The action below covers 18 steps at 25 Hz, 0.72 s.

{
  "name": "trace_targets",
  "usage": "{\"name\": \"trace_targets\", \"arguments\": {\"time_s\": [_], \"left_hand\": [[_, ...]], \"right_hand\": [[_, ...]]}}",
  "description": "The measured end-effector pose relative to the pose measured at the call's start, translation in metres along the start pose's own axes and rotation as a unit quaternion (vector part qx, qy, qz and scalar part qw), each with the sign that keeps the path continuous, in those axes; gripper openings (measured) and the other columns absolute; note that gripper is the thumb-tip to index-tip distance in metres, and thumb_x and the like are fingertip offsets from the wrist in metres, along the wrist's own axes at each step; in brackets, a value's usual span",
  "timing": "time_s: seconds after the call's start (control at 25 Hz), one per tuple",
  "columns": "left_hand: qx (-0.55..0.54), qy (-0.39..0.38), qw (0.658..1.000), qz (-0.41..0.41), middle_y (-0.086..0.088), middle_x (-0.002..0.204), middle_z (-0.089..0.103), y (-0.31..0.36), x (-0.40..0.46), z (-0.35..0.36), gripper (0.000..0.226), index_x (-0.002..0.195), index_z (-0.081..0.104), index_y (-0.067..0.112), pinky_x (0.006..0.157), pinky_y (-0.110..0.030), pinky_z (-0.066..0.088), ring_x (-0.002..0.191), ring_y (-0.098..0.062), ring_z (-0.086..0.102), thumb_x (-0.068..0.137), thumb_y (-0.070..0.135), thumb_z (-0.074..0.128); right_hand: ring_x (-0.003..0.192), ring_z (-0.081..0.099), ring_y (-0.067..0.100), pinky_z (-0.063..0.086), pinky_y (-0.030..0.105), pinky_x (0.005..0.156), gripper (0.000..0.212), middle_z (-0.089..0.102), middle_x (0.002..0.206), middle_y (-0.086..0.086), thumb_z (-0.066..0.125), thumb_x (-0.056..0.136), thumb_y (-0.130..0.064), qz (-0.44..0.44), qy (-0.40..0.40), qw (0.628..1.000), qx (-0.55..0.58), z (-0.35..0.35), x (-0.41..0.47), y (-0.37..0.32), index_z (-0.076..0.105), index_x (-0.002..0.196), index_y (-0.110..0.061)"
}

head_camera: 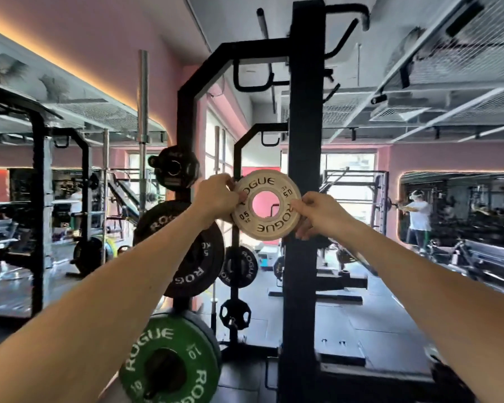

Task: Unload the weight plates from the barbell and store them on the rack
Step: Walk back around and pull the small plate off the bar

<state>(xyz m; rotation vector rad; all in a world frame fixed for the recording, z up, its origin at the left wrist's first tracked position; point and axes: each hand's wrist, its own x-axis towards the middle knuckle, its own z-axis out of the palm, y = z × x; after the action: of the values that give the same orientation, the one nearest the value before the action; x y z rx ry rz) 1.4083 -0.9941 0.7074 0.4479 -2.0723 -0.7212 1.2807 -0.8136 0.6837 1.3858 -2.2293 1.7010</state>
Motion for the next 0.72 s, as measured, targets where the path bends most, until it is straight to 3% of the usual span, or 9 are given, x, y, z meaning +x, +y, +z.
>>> {"name": "trace_targets", "arguments": {"time_s": [0.24, 0.44, 0.72], "left_hand": [[-0.073, -0.037, 0.996, -0.032, -0.013, 0.082, 0.068, 0.064, -0.041, 0.1, 0.018, 0.097, 0.059, 0.007, 0.042, -0.031, 0.056, 0.049, -0.019, 0.069, 0.087, 0.017, 0.07], [-0.085, -0.087, 0.992, -0.045, -0.014, 0.087, 0.069, 0.091, -0.068, 0.162, 0.014, 0.092, 0.058, 0.011, 0.059, -0.044, 0.061, 0.065, -0.028, 0.072, 0.088, 0.018, 0.068], [-0.09, -0.126, 0.986, -0.062, -0.016, 0.096, 0.068, 0.081, -0.065, 0.227, 0.014, 0.085, 0.056, 0.015, 0.06, -0.044, 0.061, 0.073, -0.028, 0.072, 0.088, 0.02, 0.068]], "right_hand": [[0.056, 0.066, 0.027, 0.053, 0.037, 0.053, 0.023, 0.071, 0.084, 0.02, 0.052, 0.097, -0.031, 0.022, 0.001, 0.998, -0.062, -0.104, -0.047, 0.05, 0.054, 0.098, -0.008], [0.052, 0.065, 0.025, 0.053, 0.035, 0.051, 0.021, 0.069, 0.079, 0.014, 0.053, 0.097, -0.032, 0.062, 0.004, 0.996, -0.057, -0.155, -0.077, 0.094, 0.053, 0.09, -0.012], [0.052, 0.063, 0.027, 0.05, 0.032, 0.05, 0.023, 0.065, 0.072, 0.009, 0.054, 0.096, -0.031, 0.105, 0.015, 0.993, -0.059, -0.175, -0.073, 0.148, 0.05, 0.085, -0.011]]}}
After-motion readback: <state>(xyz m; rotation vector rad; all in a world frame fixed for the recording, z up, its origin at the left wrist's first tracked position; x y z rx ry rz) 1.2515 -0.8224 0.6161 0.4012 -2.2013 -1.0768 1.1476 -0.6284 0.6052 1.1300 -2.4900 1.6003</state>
